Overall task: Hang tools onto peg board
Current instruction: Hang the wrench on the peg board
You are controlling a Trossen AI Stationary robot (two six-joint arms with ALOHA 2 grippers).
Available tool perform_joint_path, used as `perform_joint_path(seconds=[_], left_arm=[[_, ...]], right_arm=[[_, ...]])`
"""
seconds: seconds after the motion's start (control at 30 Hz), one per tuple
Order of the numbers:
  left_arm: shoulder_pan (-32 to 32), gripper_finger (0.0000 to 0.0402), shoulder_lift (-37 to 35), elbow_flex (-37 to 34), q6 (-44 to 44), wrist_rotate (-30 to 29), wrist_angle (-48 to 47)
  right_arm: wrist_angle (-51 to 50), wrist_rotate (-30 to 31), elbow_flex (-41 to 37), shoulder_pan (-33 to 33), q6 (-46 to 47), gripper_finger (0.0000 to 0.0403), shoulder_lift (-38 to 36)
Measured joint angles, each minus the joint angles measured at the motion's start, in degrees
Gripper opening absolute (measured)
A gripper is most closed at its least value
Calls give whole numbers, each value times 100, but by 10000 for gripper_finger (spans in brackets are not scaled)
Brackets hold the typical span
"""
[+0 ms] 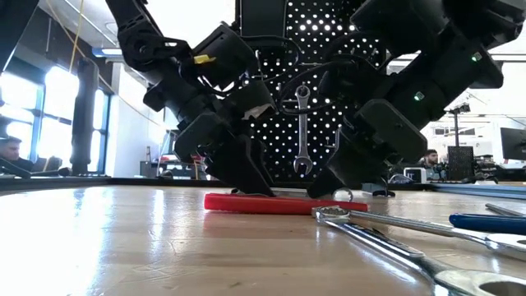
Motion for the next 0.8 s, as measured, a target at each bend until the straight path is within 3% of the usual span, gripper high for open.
perform_joint_path(seconds=[0.27,0.53,0.8], left_arm=[[-111,15,-9,9,603,-60,-242],[-284,6,-13,9,722,-515,-208],[-284,4,-67,-2,390,-538,-294]], right_arm=[[-140,28,67,-2,15,1,2],[-158,26,66,38,100,4,-51],[-774,297,52,244,122,58,-626]])
